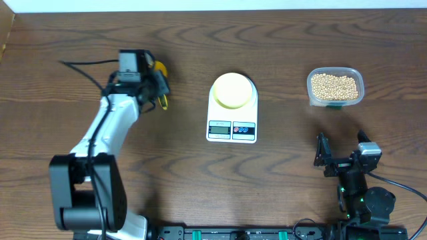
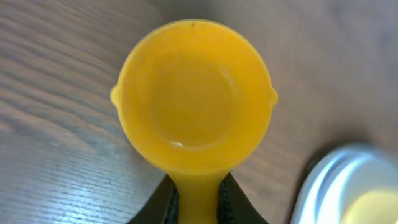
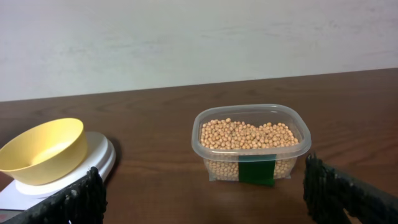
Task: Scoop item into bowl and weigh 50g on scale
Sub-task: 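Lift the yellow scoop with the left gripper and raise it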
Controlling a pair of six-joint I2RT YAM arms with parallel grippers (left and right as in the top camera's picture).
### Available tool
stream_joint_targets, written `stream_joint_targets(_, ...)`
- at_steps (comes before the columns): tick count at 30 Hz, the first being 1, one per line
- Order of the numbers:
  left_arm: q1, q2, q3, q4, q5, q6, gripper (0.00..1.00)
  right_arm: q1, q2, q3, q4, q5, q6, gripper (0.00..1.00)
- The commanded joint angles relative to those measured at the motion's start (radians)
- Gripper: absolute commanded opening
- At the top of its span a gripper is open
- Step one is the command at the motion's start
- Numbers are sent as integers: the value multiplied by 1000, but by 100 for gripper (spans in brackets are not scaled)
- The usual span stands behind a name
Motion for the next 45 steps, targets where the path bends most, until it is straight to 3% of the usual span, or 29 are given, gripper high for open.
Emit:
stream_joint_targets(1,53,-37,25,27,-6,-185,13,6,-6,-1,-5,7,-13,99)
stream_joint_targets(9,124,-46,24,154,142,-336,10,6,-6,-1,-5,7,-13,99)
stream_joint_targets(20,126,-46,24,217,156,-524,8,6,-6,-1,-5,7,-13,99)
stream_joint_targets(38,126,-46,24,227,156,-526,8,5,-6,-1,10,64,-39,99)
stream_joint_targets(45,126,-46,24,228,156,-527,7,5,-6,-1,189,63,-142,99)
